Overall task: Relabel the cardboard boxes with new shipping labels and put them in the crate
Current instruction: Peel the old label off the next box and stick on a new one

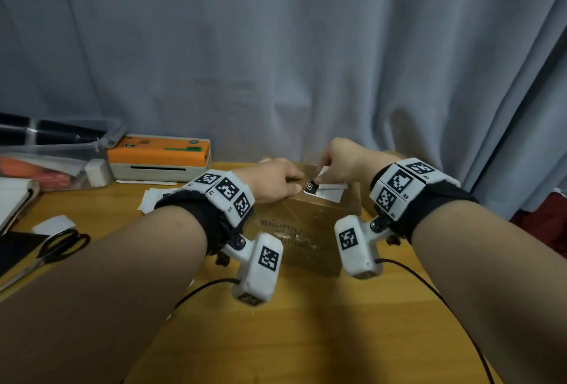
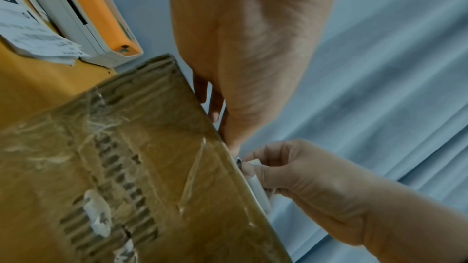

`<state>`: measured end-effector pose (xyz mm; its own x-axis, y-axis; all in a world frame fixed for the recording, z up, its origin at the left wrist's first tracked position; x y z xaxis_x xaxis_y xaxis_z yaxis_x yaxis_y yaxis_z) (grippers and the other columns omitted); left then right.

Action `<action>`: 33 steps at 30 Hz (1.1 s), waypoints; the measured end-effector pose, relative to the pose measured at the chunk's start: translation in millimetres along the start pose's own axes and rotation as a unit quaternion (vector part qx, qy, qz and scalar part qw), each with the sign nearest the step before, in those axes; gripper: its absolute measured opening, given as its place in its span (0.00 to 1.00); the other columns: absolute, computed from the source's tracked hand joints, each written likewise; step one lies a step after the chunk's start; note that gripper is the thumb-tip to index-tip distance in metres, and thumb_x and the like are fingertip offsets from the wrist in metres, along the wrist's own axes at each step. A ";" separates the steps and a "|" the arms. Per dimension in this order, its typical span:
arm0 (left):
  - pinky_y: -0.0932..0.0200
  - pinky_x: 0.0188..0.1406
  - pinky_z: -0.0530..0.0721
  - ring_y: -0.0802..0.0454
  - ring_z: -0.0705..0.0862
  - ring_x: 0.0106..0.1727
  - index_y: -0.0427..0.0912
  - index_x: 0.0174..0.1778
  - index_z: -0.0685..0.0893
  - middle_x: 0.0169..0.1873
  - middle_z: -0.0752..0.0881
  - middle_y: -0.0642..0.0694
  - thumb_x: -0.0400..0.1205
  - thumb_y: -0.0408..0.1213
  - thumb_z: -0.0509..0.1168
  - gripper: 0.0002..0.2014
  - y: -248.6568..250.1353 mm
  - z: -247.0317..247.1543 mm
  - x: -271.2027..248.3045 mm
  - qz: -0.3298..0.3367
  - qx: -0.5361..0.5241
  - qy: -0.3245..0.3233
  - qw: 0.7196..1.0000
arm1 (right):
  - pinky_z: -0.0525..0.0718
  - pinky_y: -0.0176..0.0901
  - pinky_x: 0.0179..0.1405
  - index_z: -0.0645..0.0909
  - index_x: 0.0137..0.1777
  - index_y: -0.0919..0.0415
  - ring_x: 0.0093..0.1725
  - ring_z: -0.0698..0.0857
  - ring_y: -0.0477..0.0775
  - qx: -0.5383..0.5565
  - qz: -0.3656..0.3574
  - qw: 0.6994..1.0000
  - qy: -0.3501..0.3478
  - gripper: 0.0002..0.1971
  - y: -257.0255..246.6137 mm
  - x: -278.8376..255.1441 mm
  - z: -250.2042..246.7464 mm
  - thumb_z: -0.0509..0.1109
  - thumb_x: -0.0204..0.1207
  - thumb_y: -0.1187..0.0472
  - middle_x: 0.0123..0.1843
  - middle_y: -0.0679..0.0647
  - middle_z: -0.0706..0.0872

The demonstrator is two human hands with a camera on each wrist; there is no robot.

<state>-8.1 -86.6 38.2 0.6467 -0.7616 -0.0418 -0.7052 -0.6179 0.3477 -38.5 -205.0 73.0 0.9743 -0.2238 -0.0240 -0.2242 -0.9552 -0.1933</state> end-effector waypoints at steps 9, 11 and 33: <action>0.45 0.81 0.56 0.46 0.60 0.79 0.52 0.77 0.69 0.77 0.68 0.51 0.86 0.49 0.55 0.22 2.9 1.3 -7.6 -0.003 0.006 0.010 1.000 | 0.73 0.40 0.29 0.81 0.39 0.58 0.38 0.78 0.51 0.018 -0.048 0.995 0.081 0.11 5.4 -18.5 -7.2 0.76 0.71 0.52 0.33 0.48 0.77; 0.45 0.81 0.56 0.46 0.59 0.80 0.53 0.78 0.68 0.78 0.67 0.52 0.86 0.49 0.54 0.22 4.2 1.7 -8.8 -0.004 0.020 0.015 1.000 | 0.77 0.41 0.34 0.84 0.43 0.62 0.39 0.80 0.51 0.053 -0.046 0.993 0.091 0.14 11.9 -25.9 -12.2 0.77 0.70 0.50 0.37 0.51 0.81; 0.57 0.51 0.83 0.54 0.85 0.46 0.38 0.60 0.82 0.45 0.88 0.48 0.87 0.51 0.50 0.22 -27.0 -46.9 -65.4 -0.001 -0.354 0.117 0.928 | 0.72 0.38 0.42 0.74 0.37 0.51 0.42 0.77 0.48 0.345 -0.102 0.915 0.184 0.21 -56.0 -72.7 -3.4 0.47 0.86 0.45 0.39 0.46 0.79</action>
<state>-17.7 -11.0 75.5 0.7515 -0.6460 0.1338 -0.3900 -0.2714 0.8799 -96.8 -135.8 88.9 0.8930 -0.2263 0.3889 0.1510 -0.6635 -0.7328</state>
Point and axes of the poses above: each hand's wrist, its own x-axis towards the middle knuckle, its own z-axis out of the palm, y = z × x, the point moved 7 cm from there along x, towards the middle knuckle
